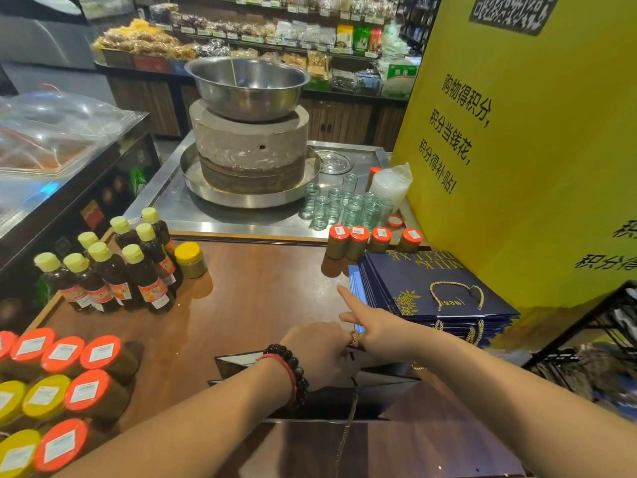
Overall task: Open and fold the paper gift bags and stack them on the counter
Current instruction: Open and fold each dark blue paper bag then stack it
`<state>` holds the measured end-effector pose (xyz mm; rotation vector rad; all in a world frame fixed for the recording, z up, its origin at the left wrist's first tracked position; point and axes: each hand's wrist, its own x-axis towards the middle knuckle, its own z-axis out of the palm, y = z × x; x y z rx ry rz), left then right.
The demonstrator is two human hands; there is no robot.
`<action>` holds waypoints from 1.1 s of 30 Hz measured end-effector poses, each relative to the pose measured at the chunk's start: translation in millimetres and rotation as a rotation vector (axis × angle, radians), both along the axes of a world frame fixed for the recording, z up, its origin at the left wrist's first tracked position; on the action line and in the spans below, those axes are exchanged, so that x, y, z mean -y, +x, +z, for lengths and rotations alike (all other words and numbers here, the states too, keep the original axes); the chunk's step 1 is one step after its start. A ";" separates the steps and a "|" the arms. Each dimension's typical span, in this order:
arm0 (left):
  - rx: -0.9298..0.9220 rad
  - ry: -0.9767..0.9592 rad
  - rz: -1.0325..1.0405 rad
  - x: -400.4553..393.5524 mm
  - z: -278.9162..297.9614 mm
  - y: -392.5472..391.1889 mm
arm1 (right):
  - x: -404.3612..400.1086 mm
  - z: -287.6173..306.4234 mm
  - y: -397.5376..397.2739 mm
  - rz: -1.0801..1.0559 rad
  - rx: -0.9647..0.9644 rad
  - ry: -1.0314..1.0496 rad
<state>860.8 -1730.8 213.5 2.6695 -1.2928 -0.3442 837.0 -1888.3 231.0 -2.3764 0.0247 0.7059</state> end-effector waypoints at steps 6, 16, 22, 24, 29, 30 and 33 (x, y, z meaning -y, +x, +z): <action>0.035 -0.036 0.015 -1.5 -4.3 3.5 | 3.3 -6.2 -11.2 -0.088 0.344 -0.125; 0.153 -0.021 -0.008 -2.9 -7.5 1.8 | -21.8 -11.3 -42.3 -0.229 0.292 -0.466; 0.134 -0.017 -0.051 -1.3 -5.8 2.8 | -38.2 -22.6 -47.9 -0.228 0.271 -0.681; 0.144 -0.014 -0.057 -0.9 -9.5 1.4 | -41.2 -25.3 -48.5 -0.260 0.303 -0.677; 0.145 -0.026 -0.079 -1.9 -12.4 3.7 | -44.6 -31.9 -50.5 -0.300 0.357 -0.647; 0.126 -0.014 -0.078 -1.4 -10.0 4.5 | -43.6 -34.1 -50.0 -0.327 0.373 -0.624; 0.075 0.020 -0.053 0.3 -5.0 6.5 | -40.3 -40.2 -49.3 -0.375 0.412 -0.579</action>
